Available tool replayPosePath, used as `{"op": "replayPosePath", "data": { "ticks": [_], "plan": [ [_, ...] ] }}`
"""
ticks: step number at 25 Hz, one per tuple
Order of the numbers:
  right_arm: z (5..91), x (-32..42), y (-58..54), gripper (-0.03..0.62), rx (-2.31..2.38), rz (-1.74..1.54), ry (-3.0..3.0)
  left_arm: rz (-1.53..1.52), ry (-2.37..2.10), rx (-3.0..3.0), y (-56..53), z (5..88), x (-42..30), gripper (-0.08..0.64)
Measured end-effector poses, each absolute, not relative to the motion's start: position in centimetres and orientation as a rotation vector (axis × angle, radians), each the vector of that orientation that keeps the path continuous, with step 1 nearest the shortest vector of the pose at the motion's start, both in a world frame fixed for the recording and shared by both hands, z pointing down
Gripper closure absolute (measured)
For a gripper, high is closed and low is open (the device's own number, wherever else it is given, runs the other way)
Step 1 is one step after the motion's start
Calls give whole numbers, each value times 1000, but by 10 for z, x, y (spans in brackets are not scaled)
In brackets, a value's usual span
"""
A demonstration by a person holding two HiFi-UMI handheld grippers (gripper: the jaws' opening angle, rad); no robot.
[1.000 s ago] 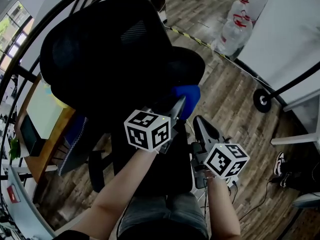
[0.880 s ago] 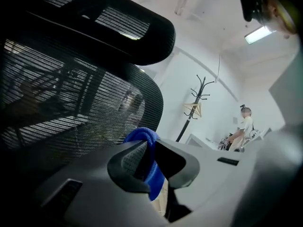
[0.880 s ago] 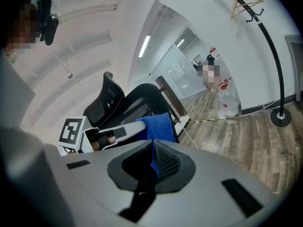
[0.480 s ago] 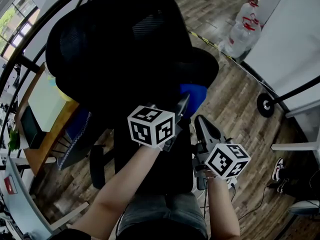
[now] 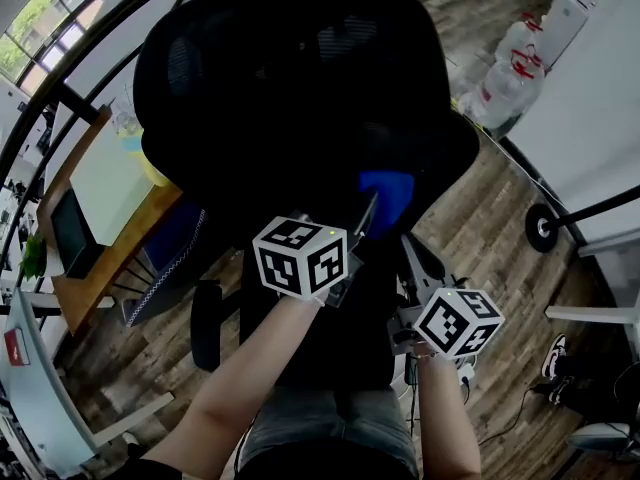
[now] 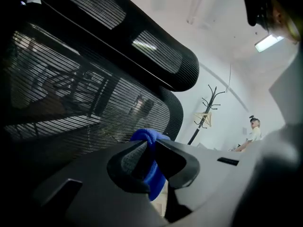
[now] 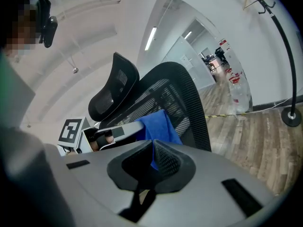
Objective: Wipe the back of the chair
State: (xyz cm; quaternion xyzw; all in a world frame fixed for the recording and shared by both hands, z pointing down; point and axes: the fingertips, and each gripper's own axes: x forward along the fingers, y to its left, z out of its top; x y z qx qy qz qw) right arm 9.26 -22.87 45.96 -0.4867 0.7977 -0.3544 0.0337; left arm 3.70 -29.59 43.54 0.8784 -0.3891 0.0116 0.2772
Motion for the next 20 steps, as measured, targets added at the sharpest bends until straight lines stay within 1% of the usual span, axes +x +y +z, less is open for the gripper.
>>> {"op": "replayPosePath", "data": {
  "ticks": [20],
  "plan": [
    [447,-20,-233,561,-1336,-1077,2615,-41,-1252,2259,-294,432,-99,512]
  ]
}}
